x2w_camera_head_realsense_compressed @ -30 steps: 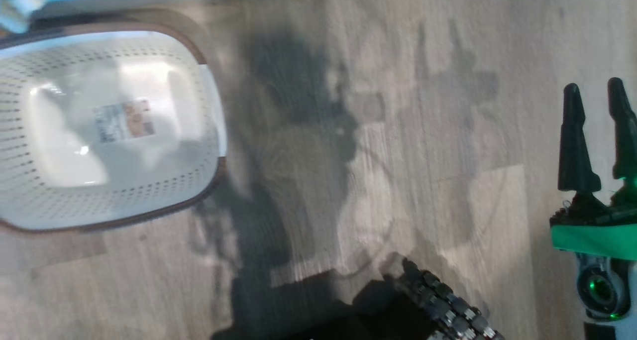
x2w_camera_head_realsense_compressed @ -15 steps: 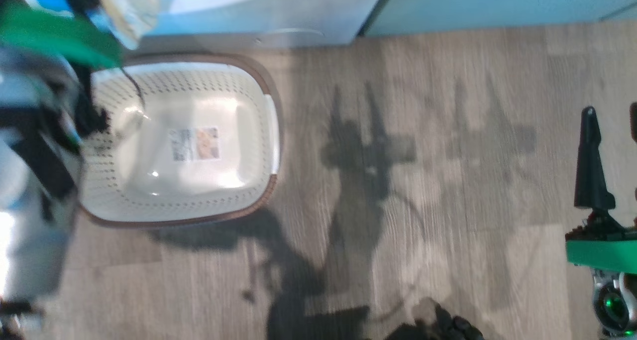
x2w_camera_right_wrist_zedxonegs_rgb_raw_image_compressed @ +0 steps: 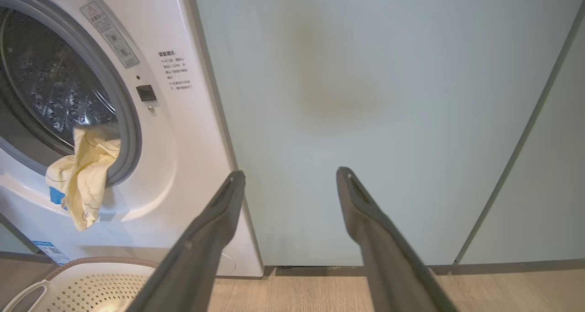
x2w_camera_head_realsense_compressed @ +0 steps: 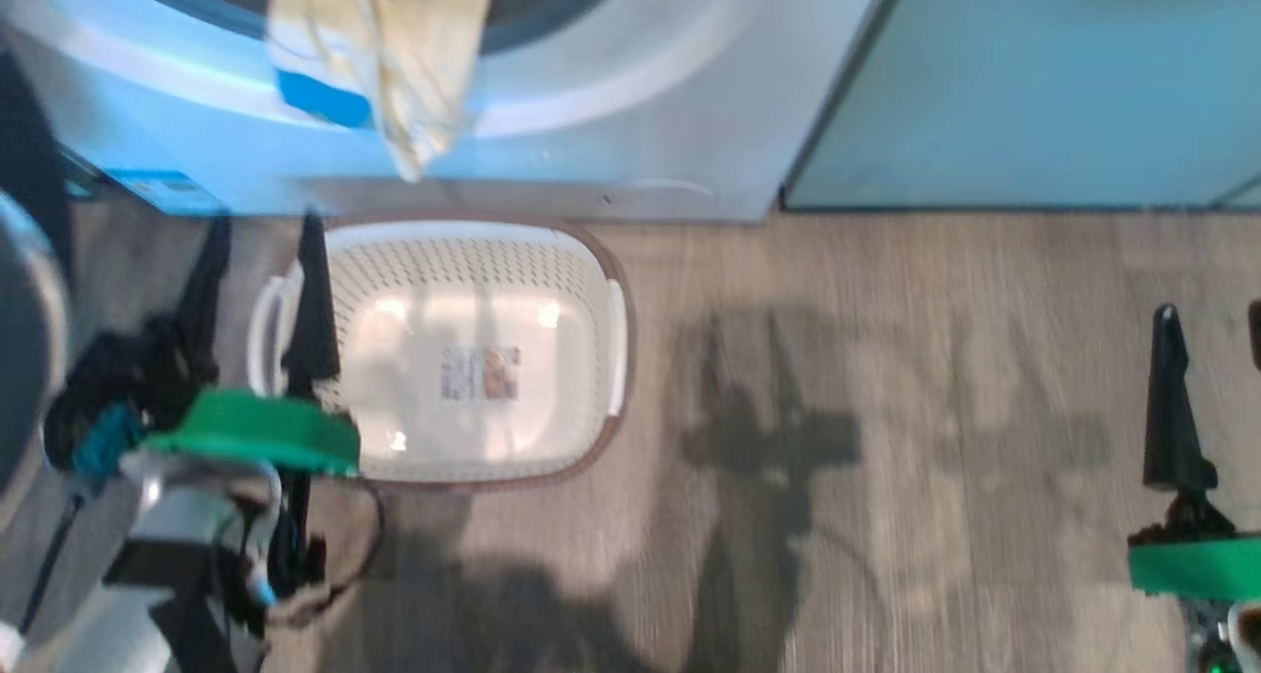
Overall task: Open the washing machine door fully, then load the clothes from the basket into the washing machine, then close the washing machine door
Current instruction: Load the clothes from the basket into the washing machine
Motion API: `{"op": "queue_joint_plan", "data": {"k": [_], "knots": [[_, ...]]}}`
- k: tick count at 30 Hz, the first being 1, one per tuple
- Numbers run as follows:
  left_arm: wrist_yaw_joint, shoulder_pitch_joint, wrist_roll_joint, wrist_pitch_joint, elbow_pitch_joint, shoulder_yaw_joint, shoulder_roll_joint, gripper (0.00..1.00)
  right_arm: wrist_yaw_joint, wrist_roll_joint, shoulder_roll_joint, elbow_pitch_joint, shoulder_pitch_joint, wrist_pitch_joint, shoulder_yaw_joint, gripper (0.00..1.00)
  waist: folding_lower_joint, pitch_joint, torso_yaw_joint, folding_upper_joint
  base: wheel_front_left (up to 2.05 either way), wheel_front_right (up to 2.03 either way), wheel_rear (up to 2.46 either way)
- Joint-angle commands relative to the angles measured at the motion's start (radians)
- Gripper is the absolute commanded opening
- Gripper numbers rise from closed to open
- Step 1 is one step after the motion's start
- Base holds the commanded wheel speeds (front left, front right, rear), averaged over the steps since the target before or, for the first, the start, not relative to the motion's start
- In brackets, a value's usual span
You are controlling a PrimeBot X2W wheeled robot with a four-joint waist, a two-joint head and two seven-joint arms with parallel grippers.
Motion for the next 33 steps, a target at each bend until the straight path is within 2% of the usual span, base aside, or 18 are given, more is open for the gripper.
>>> {"op": "queue_joint_plan", "data": {"k": [1, 11, 19, 33], "knots": [[0.009, 0.008, -0.011, -0.011, -0.034, 0.044, 0.016, 1.00, -0.003, -0.012, -0.017, -0.026, 0.013, -0.006, 0.013, 1.00, 0.0002, -0.066, 0.045, -0.0001, 0.00, 0.00, 0.00], [0.009, 0.128, -0.020, -0.024, 0.000, 0.026, -0.019, 1.00, -0.003, -0.044, -0.017, 0.002, 0.077, -0.006, 0.014, 1.00, 0.0002, -0.211, 0.094, -0.0001, 0.00, 0.00, 0.00], [0.004, 0.182, -0.022, -0.027, 0.031, 0.007, -0.029, 1.00, -0.003, -0.054, -0.017, 0.021, 0.119, -0.006, 0.032, 1.00, 0.0002, -0.303, 0.107, -0.0001, 0.00, 0.00, 0.00], [0.007, 0.235, -0.040, -0.005, 0.031, -0.001, -0.023, 1.00, -0.003, -0.042, -0.017, 0.032, 0.158, -0.006, 0.046, 1.00, 0.0002, -0.364, 0.089, -0.0001, 0.00, 0.00, 0.00]]}}
